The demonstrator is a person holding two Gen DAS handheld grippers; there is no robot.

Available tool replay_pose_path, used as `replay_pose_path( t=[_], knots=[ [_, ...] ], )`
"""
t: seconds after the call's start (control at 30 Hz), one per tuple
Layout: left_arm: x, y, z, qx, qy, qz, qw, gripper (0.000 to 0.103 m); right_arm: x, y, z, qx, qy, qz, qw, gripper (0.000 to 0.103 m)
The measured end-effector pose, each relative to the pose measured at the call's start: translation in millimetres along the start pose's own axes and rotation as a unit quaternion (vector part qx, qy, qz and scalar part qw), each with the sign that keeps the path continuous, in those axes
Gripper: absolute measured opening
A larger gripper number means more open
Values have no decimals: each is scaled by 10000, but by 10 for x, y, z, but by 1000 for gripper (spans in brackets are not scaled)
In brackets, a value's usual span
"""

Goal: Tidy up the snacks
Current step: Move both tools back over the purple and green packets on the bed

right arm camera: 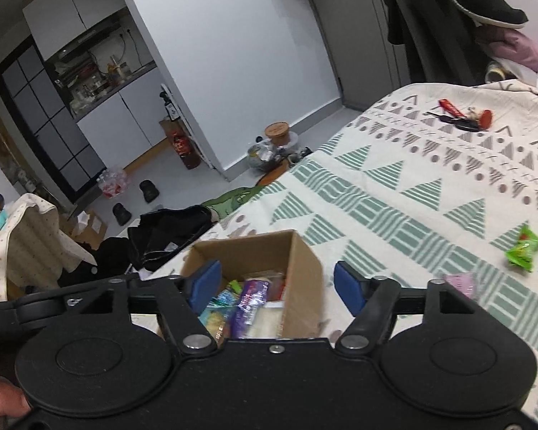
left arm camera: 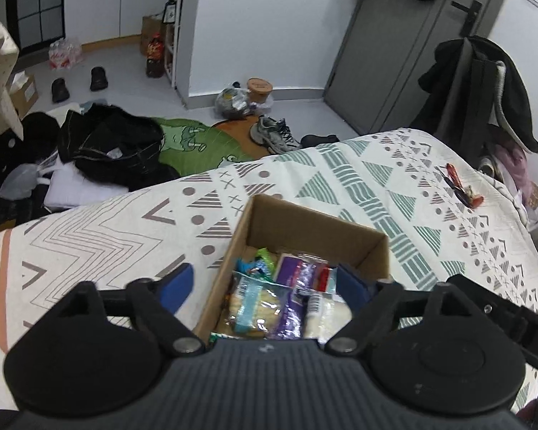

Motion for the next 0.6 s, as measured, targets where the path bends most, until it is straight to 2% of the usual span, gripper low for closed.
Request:
replay_pose_path(
  t=[0.17, 0.23, 0.33, 0.6],
  knots=[
    [203, 95, 85, -46, -163, 3, 9999, 94, 171, 128, -6, -47, 81, 175, 9998, 79],
    [282, 132, 127, -39, -207, -1, 9998, 97, 258, 228, -25, -15, 51, 191, 9998, 89],
    [396, 178, 173, -59, -300, 34, 9995, 98, 372, 383, -49, 107, -54, 186, 9998, 97],
    [784, 337, 252, 86, -588, 130, 9981, 98, 659, 589, -68, 231, -231, 266, 9991, 102]
  ],
)
Point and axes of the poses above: each gripper's, at about its wrist camera, not at the fingertips, and y roughly against the way its jaws point, x to its right, z to its underside, the point moved 2 cm from there along -y, roughly the way its jaws point, and after that the axes turned 5 degrees about -z, right-handed, at the moved point
